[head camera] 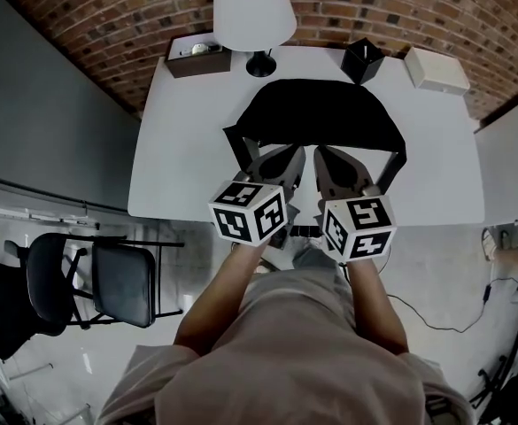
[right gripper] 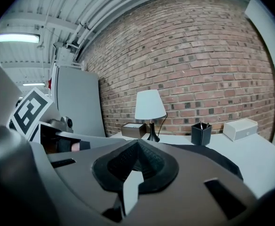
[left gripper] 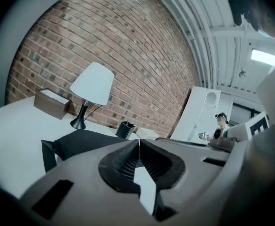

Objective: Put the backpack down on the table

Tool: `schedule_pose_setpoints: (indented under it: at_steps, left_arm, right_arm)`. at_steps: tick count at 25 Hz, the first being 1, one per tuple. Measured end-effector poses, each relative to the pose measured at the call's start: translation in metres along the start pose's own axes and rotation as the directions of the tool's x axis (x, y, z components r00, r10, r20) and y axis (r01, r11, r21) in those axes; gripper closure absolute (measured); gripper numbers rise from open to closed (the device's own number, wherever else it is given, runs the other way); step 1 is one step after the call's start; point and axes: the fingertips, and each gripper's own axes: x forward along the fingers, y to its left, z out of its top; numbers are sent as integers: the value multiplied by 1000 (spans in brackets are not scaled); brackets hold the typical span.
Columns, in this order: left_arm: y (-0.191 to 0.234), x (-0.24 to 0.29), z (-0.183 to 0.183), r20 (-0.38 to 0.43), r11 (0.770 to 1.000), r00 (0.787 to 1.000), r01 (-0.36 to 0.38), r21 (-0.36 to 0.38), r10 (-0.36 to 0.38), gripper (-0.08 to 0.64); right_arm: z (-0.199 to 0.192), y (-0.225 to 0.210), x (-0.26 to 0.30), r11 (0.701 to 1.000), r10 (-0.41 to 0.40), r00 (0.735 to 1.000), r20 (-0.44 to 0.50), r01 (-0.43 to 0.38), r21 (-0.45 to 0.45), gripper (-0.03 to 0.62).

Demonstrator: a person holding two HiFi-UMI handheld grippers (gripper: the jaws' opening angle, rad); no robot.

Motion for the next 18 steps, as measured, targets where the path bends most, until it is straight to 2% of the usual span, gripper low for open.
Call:
schedule_pose_setpoints:
  at_steps: [3, 10, 15, 18]
  left_arm:
    - [-2, -10, 0, -13, 996, 1000, -18, 92, 19, 554]
    - [-6, -30, 3, -14, 975, 1000, -22, 220, 26, 555]
    - [-13, -35, 5, -10, 967, 1000, 27, 252, -25, 555]
    - [-12, -36, 4, -22, 967, 999, 32, 252, -27, 555]
  right_arm:
    - [-1, 13, -2, 1000, 9, 1000, 6, -9, -14, 591]
    - [-1, 36, -5, 999, 14, 1000, 22, -13, -41, 592]
    - [-3, 40, -7, 999, -3, 1000, 25, 4, -38, 591]
    - [-3, 40, -7, 999, -11, 1000, 26, 12, -38, 591]
